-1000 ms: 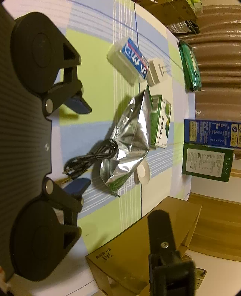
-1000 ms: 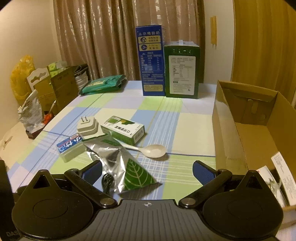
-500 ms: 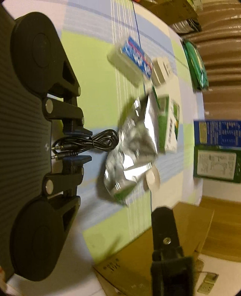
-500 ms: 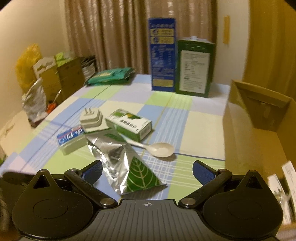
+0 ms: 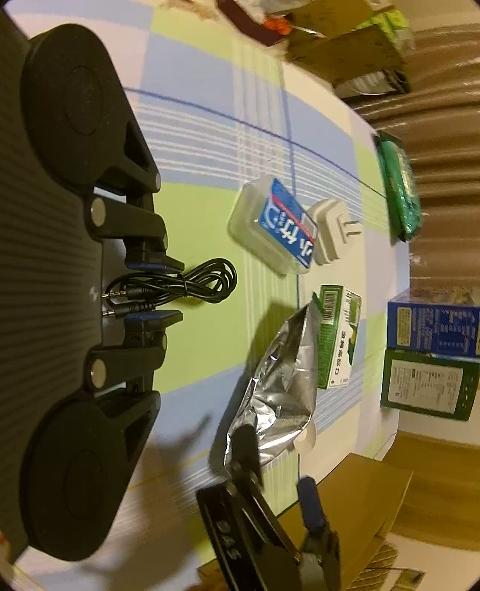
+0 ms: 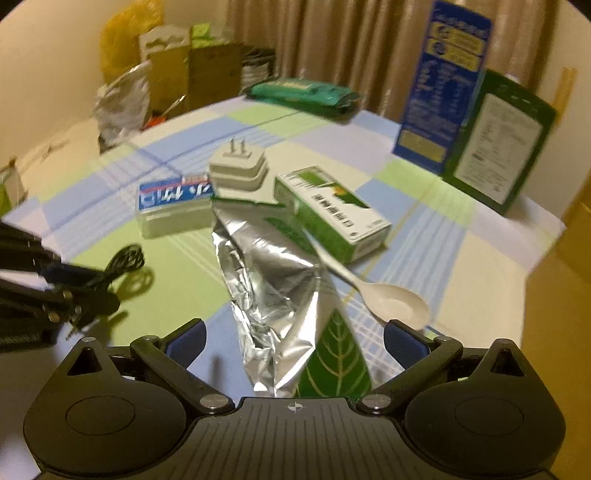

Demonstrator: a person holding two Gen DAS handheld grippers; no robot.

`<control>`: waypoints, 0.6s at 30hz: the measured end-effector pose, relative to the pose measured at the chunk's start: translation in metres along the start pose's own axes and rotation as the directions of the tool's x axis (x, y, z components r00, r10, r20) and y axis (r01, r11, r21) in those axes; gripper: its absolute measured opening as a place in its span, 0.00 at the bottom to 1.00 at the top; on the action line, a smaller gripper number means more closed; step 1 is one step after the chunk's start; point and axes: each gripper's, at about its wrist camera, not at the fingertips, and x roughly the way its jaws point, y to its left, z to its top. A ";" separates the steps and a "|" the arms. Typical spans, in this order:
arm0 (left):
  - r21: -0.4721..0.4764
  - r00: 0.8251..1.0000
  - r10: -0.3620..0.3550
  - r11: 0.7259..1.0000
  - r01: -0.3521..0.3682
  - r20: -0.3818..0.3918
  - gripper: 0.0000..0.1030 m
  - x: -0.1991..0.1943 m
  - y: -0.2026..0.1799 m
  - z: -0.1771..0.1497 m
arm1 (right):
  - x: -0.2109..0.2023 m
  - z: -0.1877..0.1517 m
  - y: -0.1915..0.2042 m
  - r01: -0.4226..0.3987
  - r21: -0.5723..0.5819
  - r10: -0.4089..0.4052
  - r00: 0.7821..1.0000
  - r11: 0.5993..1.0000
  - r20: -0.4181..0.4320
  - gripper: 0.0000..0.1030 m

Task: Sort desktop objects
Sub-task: 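Grasp black coiled cable with left tool while right tool grasps silver foil pouch, then carry cable with left tool while right tool carries foil pouch to cardboard box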

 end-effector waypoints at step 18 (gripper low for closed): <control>-0.057 0.998 -0.069 0.996 0.068 -0.002 0.16 0.002 -0.010 0.001 | -0.020 -0.018 -0.006 0.006 0.389 0.044 0.992 0.921 -0.120 0.53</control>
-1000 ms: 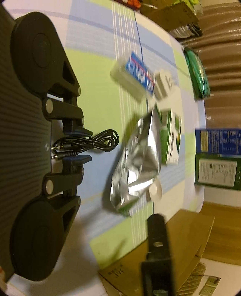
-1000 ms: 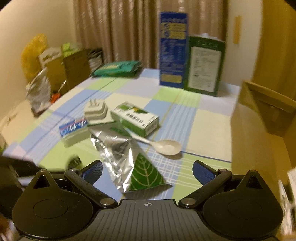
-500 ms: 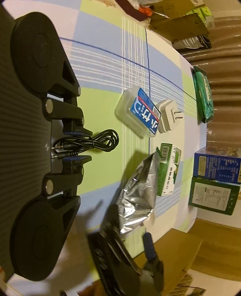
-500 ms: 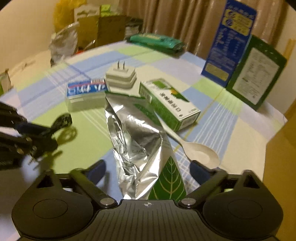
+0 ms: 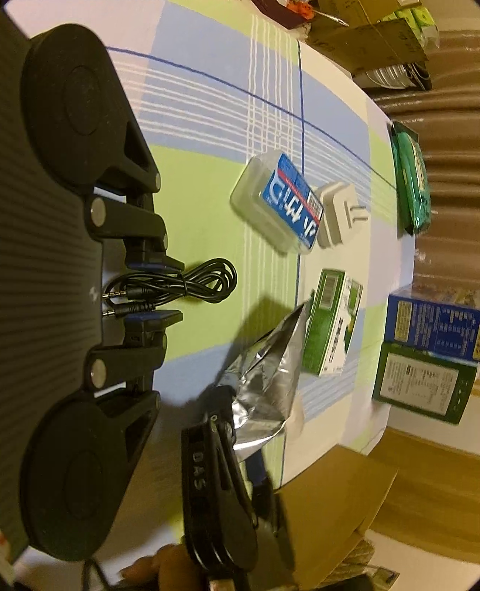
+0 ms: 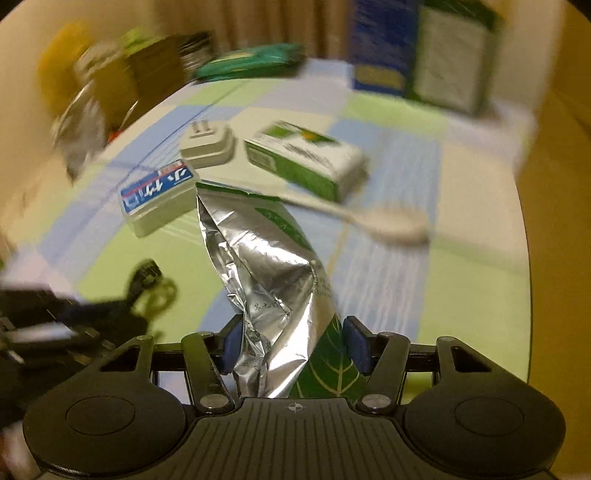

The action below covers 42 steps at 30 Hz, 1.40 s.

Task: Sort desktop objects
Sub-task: 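Carry cable with left tool while right tool carries foil pouch to cardboard box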

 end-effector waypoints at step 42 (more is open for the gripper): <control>0.132 1.000 -0.023 0.991 0.026 -0.018 0.11 -0.028 -0.035 -0.046 | -0.027 -0.077 0.038 0.158 -0.203 -0.140 0.985 0.966 0.099 0.56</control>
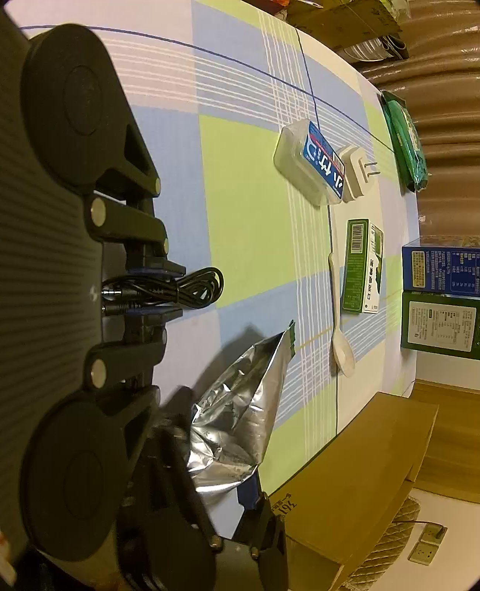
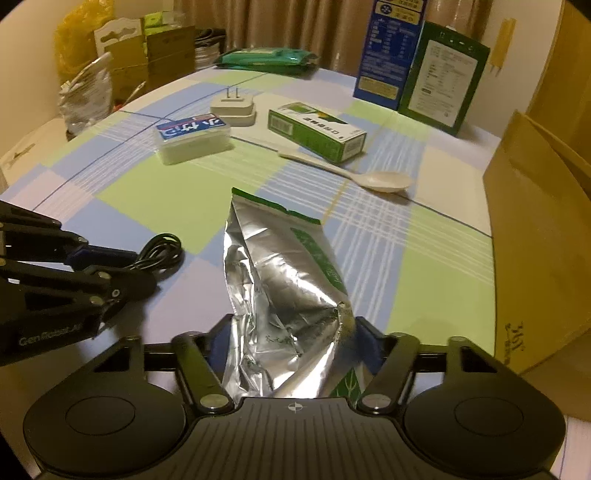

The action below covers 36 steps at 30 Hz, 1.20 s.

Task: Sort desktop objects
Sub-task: 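Carry cable with left tool while right tool carries foil pouch to cardboard box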

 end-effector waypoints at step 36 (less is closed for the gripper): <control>-0.030 0.995 -0.045 0.998 0.048 0.088 0.11 -0.048 -0.037 0.022 | -0.109 0.018 -0.069 0.025 0.364 -0.081 0.987 0.931 0.140 0.47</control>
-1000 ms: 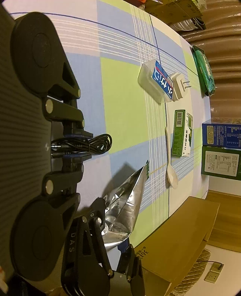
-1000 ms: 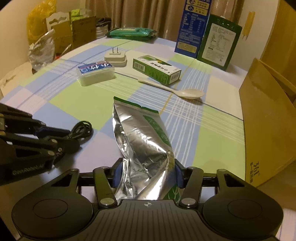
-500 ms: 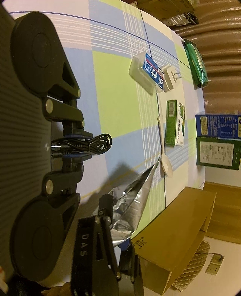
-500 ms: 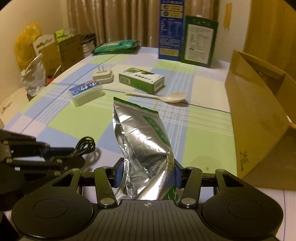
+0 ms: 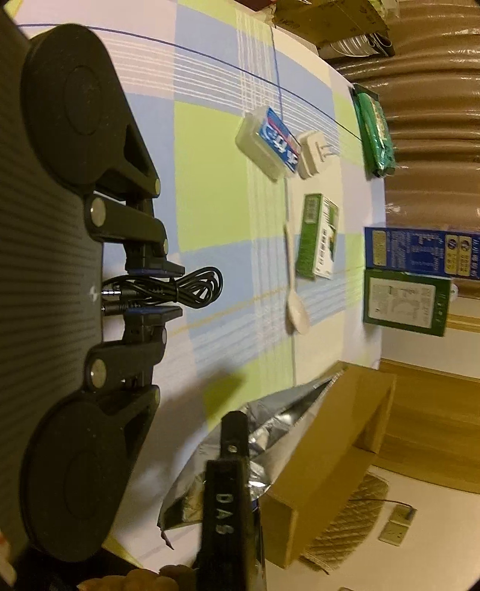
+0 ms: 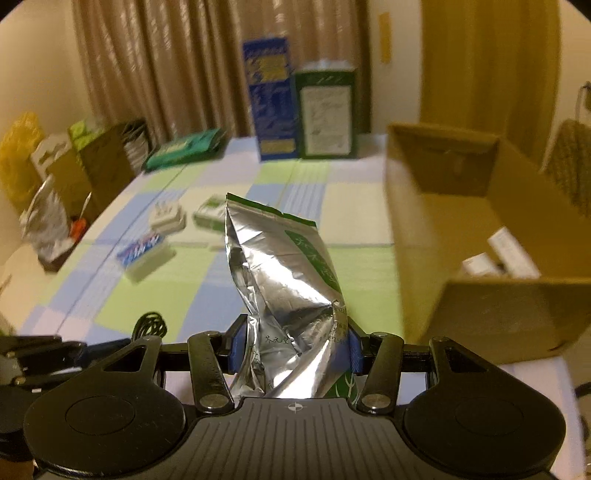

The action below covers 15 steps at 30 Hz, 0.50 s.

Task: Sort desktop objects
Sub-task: 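Carry cable with left tool while right tool carries foil pouch to cardboard box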

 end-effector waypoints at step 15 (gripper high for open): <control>0.084 0.989 -0.105 0.992 0.096 0.106 0.11 -0.027 -0.085 0.062 | -0.075 0.045 -0.083 0.116 0.097 -0.128 0.985 0.988 0.120 0.47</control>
